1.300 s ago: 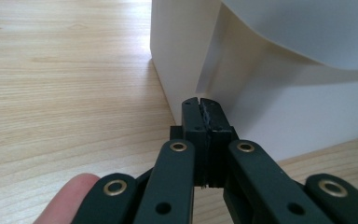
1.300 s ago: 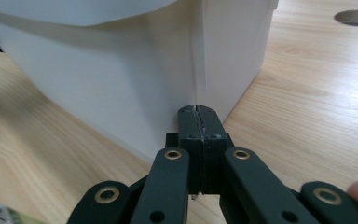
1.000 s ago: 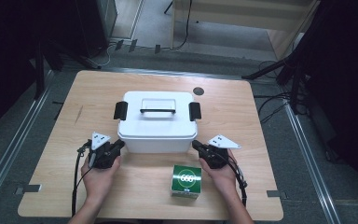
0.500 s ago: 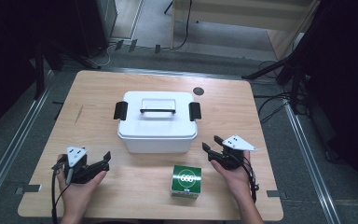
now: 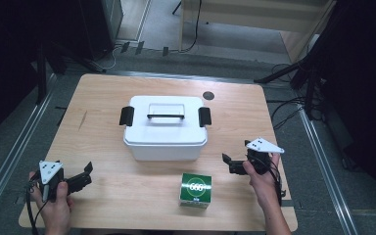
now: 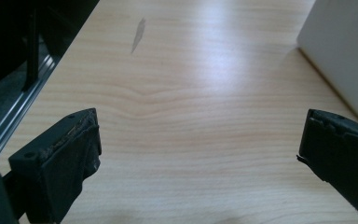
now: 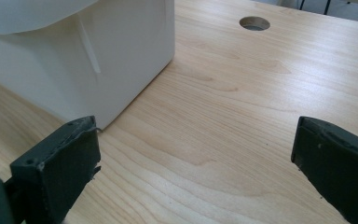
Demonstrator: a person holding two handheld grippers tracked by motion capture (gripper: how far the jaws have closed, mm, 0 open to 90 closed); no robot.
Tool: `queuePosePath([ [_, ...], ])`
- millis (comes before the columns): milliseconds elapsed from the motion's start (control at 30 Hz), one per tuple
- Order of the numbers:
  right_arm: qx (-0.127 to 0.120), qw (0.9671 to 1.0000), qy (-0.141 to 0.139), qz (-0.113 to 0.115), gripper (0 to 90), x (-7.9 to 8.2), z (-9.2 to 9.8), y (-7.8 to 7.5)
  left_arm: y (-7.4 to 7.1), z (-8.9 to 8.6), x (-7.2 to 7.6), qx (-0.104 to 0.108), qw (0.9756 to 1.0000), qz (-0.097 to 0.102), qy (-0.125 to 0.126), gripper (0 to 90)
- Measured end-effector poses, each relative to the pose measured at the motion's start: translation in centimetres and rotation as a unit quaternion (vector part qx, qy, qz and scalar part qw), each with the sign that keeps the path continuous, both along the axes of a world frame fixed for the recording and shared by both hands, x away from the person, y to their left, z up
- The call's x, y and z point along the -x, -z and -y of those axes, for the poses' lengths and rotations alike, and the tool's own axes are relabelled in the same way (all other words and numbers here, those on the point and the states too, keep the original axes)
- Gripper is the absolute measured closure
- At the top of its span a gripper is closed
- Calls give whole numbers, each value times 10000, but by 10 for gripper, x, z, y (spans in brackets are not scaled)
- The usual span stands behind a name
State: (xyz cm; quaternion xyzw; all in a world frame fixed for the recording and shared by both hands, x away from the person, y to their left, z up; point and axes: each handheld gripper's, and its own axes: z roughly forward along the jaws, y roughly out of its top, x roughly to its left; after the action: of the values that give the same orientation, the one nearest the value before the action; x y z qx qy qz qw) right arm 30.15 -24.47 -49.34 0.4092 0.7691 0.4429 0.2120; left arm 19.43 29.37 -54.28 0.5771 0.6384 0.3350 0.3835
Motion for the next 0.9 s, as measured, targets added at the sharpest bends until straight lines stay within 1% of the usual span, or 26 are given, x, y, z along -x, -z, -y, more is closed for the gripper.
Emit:
queuePosePath([
  [67, 89, 9999, -56, -48, 5, -1, 2, -5, 5, -2, -2, 75, 9998, -142, -70, 0],
  [100, 169, 9998, -85, -34, 5, -2, 2, -7, 5, -3, -3, 91, 9997, -180, -114, 0],
  [167, 352, 9993, -137, -84, 6, -3, 1, -14, 5, -1, -3, -19, 9998, -158, -105, 0],
  [200, 438, 9987, -244, -90, 6, -4, 0, -18, 6, 1, -4, -87, 9997, -212, -115, 0],
  [233, 438, 9987, -244, -90, 6, -4, 0, -18, 6, 1, -4, -87, 9997, -212, -115, 0],
  [267, 502, 9980, -360, -93, 5, -4, -1, -22, 6, 3, -3, -186, 9995, -231, -98, 0],
  [300, 555, 9970, -535, -118, 6, -5, -2, -28, 6, 4, -3, -261, 9994, -200, -67, 0],
  [333, 608, 9955, -718, -112, 7, -6, -5, -36, 6, 5, -2, -294, 9994, -145, -71, 0],
  [367, 668, 9941, -848, -122, 7, -7, -6, -40, 6, 5, -3, -292, 9995, -142, -64, 0],
  [433, 882, 9907, -1034, -89, 8, -8, -10, -46, 7, 5, -3, -273, 9995, -140, -57, 0],
  [533, 1287, 9836, -1262, -106, 11, -12, -17, -56, 6, 3, -2, -232, 9997, -92, -26, 0],
  [567, 1373, 9809, -1370, -121, 18, -14, -20, -59, 6, 3, -2, -218, 9997, -70, -24, 0],
  [600, 1439, 9787, -1458, -159, 34, -15, -22, -63, 6, 3, -1, -220, 9997, -55, -9, 0],
  [667, 1538, 9752, -1584, -151, 65, -18, -26, -70, 6, 3, -1, -230, 9997, -72, 14, 0],
  [767, 1671, 9704, -1741, -117, 68, -22, -33, -77, 8, 4, -2, -194, 9998, -96, 56, 0],
  [800, 1721, 9675, -1849, -139, 68, -24, -36, -79, 8, 4, -3, -199, 9997, -98, 75, 0],
  [867, 1834, 9631, -1962, -191, 69, -29, -41, -81, 8, 5, -3, -214, 9997, -99, 104, 0],
  [900, 1870, 9614, -2006, -212, 70, -30, -43, -82, 8, 5, -3, -213, 9997, -98, 109, 0],
])
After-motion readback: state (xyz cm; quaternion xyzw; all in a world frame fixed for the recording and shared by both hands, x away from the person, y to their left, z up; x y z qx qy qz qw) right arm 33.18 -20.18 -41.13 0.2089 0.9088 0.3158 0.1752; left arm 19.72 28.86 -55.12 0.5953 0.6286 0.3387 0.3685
